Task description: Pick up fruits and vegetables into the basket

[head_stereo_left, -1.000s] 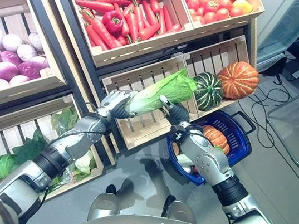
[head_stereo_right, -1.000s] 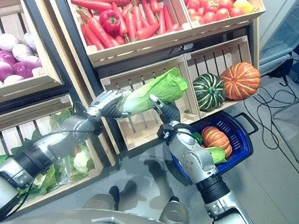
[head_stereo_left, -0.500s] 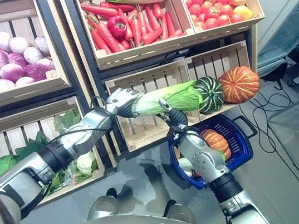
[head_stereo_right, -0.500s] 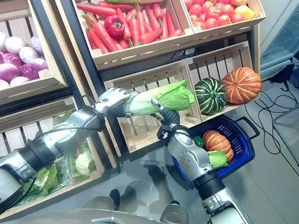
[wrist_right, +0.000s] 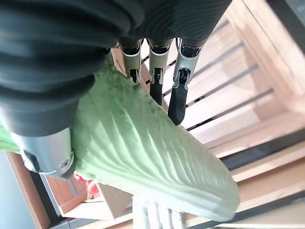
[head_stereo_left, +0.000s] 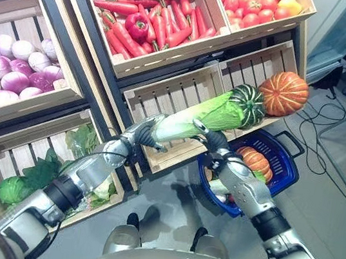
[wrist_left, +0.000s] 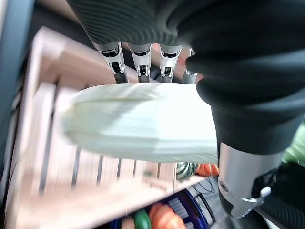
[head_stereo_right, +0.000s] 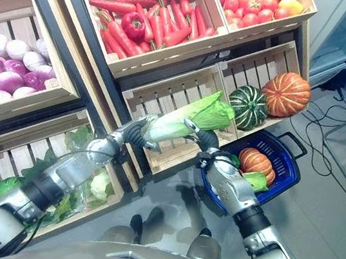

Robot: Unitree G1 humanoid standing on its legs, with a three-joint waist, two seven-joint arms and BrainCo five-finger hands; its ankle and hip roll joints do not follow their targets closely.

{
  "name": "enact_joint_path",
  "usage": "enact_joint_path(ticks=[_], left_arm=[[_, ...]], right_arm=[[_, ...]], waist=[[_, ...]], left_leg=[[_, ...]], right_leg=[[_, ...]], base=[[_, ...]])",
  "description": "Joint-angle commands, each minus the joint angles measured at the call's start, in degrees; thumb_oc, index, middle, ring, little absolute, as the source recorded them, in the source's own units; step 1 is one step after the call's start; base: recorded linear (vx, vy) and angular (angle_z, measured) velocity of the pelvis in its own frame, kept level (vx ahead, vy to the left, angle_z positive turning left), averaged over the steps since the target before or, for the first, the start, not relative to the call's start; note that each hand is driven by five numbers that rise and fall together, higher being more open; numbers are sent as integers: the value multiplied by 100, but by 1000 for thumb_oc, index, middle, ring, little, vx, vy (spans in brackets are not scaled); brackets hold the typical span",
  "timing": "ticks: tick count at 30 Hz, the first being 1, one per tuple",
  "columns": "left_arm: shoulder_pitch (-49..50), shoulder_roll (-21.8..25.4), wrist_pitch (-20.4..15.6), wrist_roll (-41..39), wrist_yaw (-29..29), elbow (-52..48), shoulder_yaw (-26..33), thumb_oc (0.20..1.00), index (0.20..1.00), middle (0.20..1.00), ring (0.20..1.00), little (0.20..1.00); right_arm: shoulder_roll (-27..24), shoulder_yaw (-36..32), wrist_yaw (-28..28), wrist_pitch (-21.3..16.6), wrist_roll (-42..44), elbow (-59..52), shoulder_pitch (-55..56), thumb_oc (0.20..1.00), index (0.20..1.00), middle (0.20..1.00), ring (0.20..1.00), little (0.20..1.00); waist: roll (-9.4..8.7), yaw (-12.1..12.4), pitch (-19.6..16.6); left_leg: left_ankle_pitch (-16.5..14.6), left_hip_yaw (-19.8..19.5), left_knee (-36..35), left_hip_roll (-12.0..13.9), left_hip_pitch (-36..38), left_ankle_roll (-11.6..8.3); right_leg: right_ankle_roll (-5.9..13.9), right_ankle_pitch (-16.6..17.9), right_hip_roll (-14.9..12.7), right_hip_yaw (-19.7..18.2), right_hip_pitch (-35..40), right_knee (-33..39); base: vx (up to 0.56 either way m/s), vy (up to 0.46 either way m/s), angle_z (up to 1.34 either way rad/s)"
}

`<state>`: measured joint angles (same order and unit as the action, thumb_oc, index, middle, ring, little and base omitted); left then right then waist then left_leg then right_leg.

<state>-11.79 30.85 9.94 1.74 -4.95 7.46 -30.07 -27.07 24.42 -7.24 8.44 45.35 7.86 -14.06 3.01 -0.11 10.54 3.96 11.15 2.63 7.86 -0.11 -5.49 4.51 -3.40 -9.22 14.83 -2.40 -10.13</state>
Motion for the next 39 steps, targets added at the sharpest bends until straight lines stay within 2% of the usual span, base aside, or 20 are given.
enact_joint_path(ticks=[1,4,6,8,14,17,18,19,22,24,28,31,35,36,39], left_arm=[[299,277,-154,-988,-360,165,164,1000,1000,1000,1000,1000],[559,223,-406,-1493,-375,429,288,1000,1000,1000,1000,1000],[695,175,-349,-1878,-494,535,385,1000,1000,1000,1000,1000],[900,116,-513,-2051,-545,690,461,1000,1000,1000,1000,1000],[1070,12,-782,-2045,-571,1072,368,1000,1000,1000,1000,1000],[1056,28,-944,-1883,-500,1163,271,1000,1000,1000,1000,1000],[1046,55,-845,-1889,-545,1143,205,1000,1000,1000,1000,1000],[1044,56,-803,-1864,-557,1146,161,1000,1000,1000,1000,1000],[988,33,-770,-1878,-497,1237,-35,1000,1000,1000,1000,1000],[975,-10,-799,-1811,-404,1368,-142,1000,1000,1000,1000,1000],[987,8,-1048,-1727,-195,1487,-323,1000,1000,1000,1000,1000],[1002,-22,-1083,-2025,-51,1582,-280,1000,1000,1000,1000,1000],[1100,-93,-1268,-2534,-79,1729,-63,1000,1000,1000,1000,1000],[1156,-110,-1292,-2608,-108,1757,-35,1000,1000,1000,1000,1000],[1359,-217,-1361,-3046,-319,1896,251,1000,1000,1000,1000,1000]], right_arm=[[-151,-1323,191,-980,-19,-1049,-760,200,200,200,200,200],[-499,-1764,79,-1220,-253,-1172,-696,200,200,200,200,200],[-690,-2016,-173,-1323,-525,-1213,-617,200,200,200,200,200],[-954,-2415,-194,-1467,-584,-1200,-458,200,200,200,200,200],[-1277,-2971,-385,-1765,-476,-895,-247,200,200,200,200,200],[-1396,-3122,-760,-1836,-815,-624,-231,200,200,200,200,200],[-1502,-3170,-1114,-1745,-1187,-443,-248,200,200,200,200,200],[-1563,-3174,-1239,-1717,-1283,-362,-265,200,200,200,200,200],[-1824,-3096,-1654,-1466,-1541,7,-503,200,200,200,200,200],[-1995,-3015,-1992,-1167,-1864,291,-700,200,200,200,200,200],[-2242,-2730,-2363,-613,-2208,1038,-1246,200,200,200,200,200],[-2331,-2569,-2545,-288,-2338,1903,-1678,200,200,200,200,200],[-2327,-2489,-2300,-300,-1787,2641,-2100,200,200,200,200,200],[-2314,-2483,-2218,-341,-1619,2748,-2116,200,200,200,200,200],[-2253,-2502,-1608,-698,-698,3335,-2425,200,200,200,200,200]], waist=[[-320,-88,770],[-309,-205,1019],[-295,-252,1131],[-284,-321,1318],[-205,-420,1713],[-139,-447,1898],[-89,-447,1925],[-62,-443,1925],[89,-412,1925],[225,-370,1925],[577,-252,1925],[859,-129,1925],[1142,38,1925],[1163,58,1925],[1352,206,1925]], left_leg=[[-996,217,622,-37,68,249],[-957,256,694,-7,-109,243],[-944,276,733,5,-204,245],[-962,283,838,26,-361,235],[-850,265,994,50,-810,198],[-772,251,1061,50,-1029,170],[-735,243,1090,49,-1165,152],[-715,238,1104,44,-1245,147],[-620,199,1139,13,-1549,108],[-552,157,1139,-23,-1730,81],[-431,109,1105,-119,-2006,41],[-361,86,1082,-209,-2181,29],[-312,17,1105,-330,-2381,20],[-440,-46,1146,-374,-2310,-25],[-443,-74,1204,-461,-2492,-20]], right_leg=[[320,7,-193,-141,16,42],[271,-7,-160,-196,-212,-94],[240,-24,-142,-207,-315,-160],[194,-83,-114,-231,-461,-282],[65,-155,-76,-213,-908,-588],[11,-195,-87,-179,-1172,-797],[-10,-220,-95,-157,-1331,-897],[-22,-229,-97,-149,-1417,-940],[-60,-286,-114,-135,-1755,-1120],[-84,-334,-132,-136,-1978,-1259],[-133,-447,-215,-157,-2375,-1522],[-164,-540,-303,-181,-2652,-1731],[-214,-665,-439,-192,-2967,-2043],[-171,-833,-464,-267,-2923,-2135],[-210,-939,-566,-276,-3202,-2392]], base=[[-161,-53,-3],[-164,-34,-10],[-125,-35,-15],[-144,-39,-10],[-117,-42,-2],[-96,-40,-4],[-72,-53,-4],[-51,-56,-4],[-38,-16,0],[-9,-1,2],[2,56,1],[9,56,1],[24,41,9],[82,18,21],[23,7,17]])
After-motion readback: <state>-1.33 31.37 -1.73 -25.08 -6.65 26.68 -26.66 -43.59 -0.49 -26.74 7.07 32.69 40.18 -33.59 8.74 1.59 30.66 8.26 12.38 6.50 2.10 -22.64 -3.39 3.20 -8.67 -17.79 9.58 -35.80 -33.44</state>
